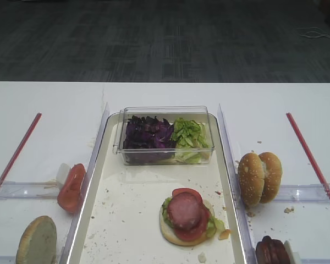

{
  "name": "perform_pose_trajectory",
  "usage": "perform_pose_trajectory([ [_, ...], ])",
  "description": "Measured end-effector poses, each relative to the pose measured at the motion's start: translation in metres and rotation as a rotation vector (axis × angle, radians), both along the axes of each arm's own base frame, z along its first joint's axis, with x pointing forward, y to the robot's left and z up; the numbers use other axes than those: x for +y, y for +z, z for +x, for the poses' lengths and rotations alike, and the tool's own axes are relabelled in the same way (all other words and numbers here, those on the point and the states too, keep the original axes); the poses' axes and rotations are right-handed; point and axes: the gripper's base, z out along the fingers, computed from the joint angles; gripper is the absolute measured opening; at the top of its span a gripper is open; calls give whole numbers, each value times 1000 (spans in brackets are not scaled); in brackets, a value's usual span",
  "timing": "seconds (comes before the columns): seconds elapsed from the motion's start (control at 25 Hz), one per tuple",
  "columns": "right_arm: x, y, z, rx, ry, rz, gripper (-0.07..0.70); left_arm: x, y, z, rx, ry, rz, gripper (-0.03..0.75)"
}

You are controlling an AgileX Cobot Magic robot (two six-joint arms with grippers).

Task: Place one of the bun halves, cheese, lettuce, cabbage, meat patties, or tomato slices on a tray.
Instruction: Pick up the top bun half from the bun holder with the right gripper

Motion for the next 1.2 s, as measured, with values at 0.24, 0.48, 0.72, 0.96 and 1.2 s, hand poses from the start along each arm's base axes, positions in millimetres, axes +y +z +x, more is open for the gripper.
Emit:
perform_pose_trajectory([
  [0.24, 0, 0, 1, 6, 0, 1, 559, 0, 0, 0, 0, 0, 0, 420],
  [0.48, -3, -1, 26, 181, 0, 23, 559, 0, 0, 0, 0, 0, 0, 420],
  [0.72, -8, -9, 59, 409, 0, 53, 559, 0, 0, 0, 0, 0, 0, 420],
  [0.96, -11, -18, 80, 563, -2, 68, 559, 0, 0, 0, 0, 0, 0, 420],
  [1.2, -13, -28, 96, 682, 0, 81, 559, 0, 0, 0, 0, 0, 0, 420],
])
